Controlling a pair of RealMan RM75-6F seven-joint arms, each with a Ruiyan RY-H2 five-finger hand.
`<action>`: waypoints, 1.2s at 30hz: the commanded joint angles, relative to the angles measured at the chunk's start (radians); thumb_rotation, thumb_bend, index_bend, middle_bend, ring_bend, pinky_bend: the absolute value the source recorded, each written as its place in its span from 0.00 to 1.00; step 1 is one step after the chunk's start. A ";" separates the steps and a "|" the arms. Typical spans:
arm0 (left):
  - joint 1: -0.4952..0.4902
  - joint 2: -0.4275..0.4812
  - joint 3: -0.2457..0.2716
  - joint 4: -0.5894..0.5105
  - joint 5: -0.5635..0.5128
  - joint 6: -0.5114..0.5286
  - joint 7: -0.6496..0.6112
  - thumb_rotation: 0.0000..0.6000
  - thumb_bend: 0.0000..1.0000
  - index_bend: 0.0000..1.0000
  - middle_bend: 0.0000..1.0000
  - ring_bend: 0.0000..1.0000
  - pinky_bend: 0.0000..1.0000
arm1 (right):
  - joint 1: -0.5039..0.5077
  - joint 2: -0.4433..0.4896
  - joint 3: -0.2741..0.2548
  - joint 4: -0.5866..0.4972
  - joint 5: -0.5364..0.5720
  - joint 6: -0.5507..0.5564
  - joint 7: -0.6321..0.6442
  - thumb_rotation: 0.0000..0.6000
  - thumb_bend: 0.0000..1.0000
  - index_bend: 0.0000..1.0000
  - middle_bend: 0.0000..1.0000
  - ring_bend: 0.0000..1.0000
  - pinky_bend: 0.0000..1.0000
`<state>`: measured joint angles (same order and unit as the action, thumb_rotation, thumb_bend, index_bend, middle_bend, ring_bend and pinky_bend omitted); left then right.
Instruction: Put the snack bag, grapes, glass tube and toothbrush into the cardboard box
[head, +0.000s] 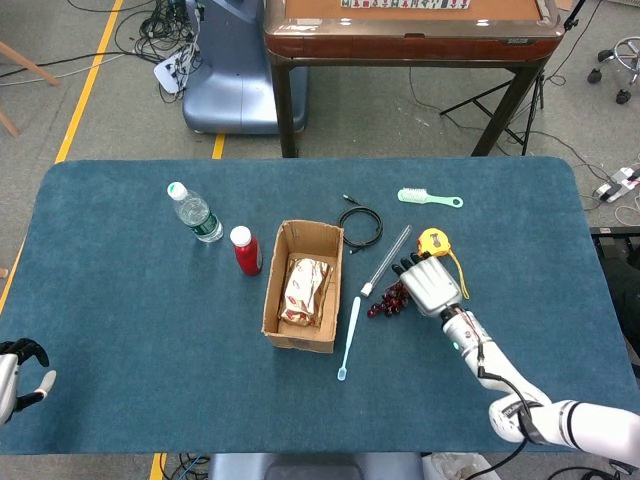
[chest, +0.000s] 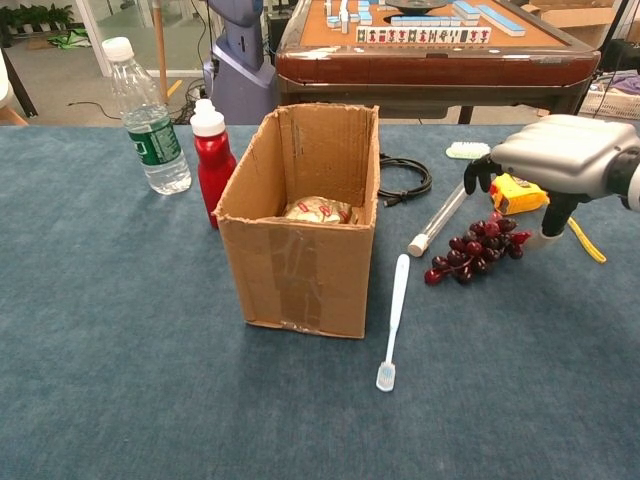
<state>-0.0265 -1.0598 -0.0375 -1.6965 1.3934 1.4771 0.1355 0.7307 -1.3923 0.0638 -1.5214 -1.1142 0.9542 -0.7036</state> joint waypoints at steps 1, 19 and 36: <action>-0.001 -0.001 -0.001 0.000 -0.009 -0.005 0.009 1.00 0.28 0.56 0.44 0.36 0.65 | 0.008 -0.034 -0.004 0.041 0.012 -0.008 -0.015 1.00 0.00 0.28 0.29 0.24 0.36; -0.001 0.005 -0.004 -0.013 -0.046 -0.017 0.041 1.00 0.28 0.55 0.44 0.36 0.65 | 0.049 -0.130 -0.005 0.151 0.087 -0.071 -0.043 1.00 0.08 0.28 0.37 0.27 0.40; -0.004 0.007 -0.008 -0.020 -0.075 -0.030 0.059 1.00 0.28 0.54 0.44 0.36 0.65 | 0.063 -0.149 -0.009 0.175 0.105 -0.068 -0.050 1.00 0.15 0.57 0.65 0.58 0.69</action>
<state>-0.0300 -1.0525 -0.0451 -1.7165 1.3188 1.4472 0.1942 0.7941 -1.5413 0.0554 -1.3471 -1.0077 0.8843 -0.7554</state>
